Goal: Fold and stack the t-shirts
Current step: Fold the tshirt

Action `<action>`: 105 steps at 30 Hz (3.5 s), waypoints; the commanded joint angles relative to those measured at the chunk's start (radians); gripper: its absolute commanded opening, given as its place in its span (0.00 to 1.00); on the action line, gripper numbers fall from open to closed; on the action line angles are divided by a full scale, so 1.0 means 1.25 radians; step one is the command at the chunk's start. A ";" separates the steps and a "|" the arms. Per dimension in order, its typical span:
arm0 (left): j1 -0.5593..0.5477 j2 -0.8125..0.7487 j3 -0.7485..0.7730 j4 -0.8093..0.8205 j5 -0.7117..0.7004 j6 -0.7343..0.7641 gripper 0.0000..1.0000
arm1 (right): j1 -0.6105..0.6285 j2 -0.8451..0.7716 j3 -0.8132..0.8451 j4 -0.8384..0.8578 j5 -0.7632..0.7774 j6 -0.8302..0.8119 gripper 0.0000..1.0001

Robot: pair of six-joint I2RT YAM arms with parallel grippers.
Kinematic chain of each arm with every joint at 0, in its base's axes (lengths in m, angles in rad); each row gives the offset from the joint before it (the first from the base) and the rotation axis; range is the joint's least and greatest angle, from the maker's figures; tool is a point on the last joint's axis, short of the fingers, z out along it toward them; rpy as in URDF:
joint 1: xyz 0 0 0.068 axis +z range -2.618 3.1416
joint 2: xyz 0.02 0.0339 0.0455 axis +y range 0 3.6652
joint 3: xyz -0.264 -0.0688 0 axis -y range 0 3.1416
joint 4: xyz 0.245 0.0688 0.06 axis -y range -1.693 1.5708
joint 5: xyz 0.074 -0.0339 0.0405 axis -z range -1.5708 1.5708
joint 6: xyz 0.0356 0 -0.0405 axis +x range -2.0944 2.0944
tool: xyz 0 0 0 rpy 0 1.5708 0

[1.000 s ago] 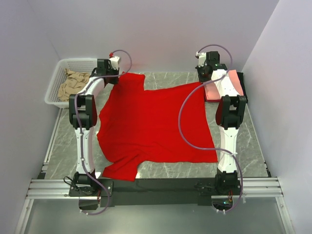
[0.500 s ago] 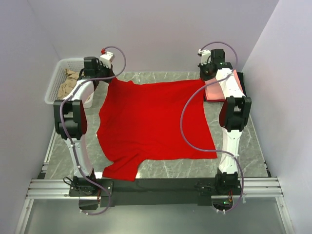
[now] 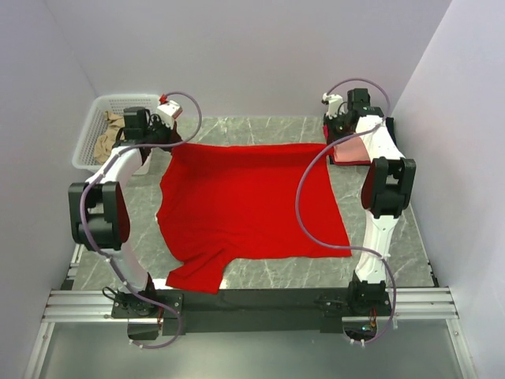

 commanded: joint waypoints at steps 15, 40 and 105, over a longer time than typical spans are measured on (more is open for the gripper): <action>-0.005 -0.139 -0.229 -0.074 0.032 0.172 0.01 | 0.007 -0.047 -0.114 -0.088 0.011 -0.112 0.00; -0.045 0.169 0.235 -0.304 -0.002 0.072 0.57 | 0.056 0.034 0.070 -0.283 0.018 -0.122 0.49; -0.141 -0.082 -0.006 -0.507 0.021 0.059 0.48 | 0.075 0.032 0.029 -0.296 0.038 -0.101 0.47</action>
